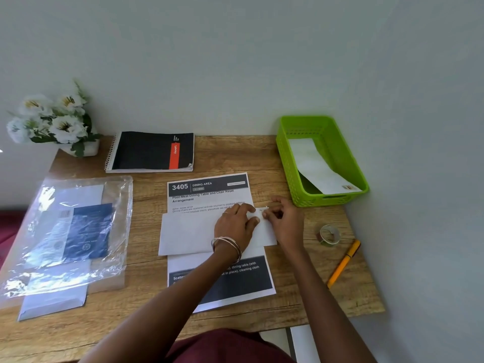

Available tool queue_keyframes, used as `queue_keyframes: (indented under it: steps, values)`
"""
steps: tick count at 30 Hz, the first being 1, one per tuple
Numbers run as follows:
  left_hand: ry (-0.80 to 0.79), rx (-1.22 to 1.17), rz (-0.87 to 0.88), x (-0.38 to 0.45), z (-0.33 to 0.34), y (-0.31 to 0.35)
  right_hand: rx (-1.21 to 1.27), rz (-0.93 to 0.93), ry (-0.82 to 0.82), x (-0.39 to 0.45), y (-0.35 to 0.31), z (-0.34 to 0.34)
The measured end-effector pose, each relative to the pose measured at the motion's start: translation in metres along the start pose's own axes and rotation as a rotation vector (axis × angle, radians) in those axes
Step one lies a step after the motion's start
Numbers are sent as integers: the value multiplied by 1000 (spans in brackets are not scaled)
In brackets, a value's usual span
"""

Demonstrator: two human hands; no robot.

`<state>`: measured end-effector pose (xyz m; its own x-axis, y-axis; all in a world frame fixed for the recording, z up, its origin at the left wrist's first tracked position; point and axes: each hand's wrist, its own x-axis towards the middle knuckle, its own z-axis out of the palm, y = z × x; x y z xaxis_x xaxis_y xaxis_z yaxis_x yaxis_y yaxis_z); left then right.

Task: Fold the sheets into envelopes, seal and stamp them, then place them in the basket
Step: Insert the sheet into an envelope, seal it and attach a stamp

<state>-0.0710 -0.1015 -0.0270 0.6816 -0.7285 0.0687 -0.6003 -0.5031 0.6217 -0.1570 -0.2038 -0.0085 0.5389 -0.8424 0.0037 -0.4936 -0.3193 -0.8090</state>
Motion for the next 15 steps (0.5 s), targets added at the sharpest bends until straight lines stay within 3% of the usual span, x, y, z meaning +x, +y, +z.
queue_keyframes:
  steps: [6, 15]
  values:
    - [-11, 16, -45, 4, 2, 1, -109, -95, 13, -3, -3, 2]
    - [-16, -2, -59, 4, 2, -1, -84, 54, -76, 7, -8, -4]
